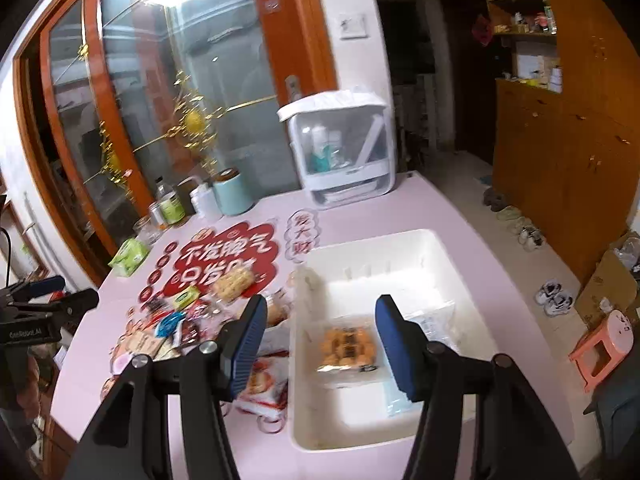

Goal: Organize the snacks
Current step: 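Move both tools back over the snack pile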

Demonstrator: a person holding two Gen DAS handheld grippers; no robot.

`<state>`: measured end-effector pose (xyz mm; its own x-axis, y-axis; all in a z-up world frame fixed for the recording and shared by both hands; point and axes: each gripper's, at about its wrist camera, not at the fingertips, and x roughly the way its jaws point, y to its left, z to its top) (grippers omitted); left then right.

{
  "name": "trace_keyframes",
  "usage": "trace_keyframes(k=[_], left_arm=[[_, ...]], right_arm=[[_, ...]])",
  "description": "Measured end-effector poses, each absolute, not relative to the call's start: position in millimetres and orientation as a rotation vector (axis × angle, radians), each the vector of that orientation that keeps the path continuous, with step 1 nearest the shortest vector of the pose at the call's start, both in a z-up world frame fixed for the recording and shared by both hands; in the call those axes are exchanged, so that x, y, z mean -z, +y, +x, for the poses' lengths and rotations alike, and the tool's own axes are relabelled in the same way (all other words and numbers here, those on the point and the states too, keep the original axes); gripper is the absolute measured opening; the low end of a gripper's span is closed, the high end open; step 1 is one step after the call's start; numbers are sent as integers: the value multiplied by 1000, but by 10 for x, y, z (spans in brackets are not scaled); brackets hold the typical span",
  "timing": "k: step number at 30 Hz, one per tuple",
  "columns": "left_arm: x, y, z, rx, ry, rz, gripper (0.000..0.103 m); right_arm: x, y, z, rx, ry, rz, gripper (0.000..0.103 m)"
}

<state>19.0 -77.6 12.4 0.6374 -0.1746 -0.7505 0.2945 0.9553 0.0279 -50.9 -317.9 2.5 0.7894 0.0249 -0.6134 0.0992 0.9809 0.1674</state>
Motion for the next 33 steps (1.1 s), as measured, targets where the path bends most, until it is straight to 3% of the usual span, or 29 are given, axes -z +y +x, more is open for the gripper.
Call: trace_keyframes(k=[11,17,33], left_arm=[[-193,369,442,208,828,220,102],[-81,840,769,262,864,272,102],[1505,1177,1631,675,1053,615,102]], right_arm=[[-98,-2417,-261,32,727,161,57],[190,-2187,50,102,852,200,57],[1442,-1901,582,231,1187,238,57]])
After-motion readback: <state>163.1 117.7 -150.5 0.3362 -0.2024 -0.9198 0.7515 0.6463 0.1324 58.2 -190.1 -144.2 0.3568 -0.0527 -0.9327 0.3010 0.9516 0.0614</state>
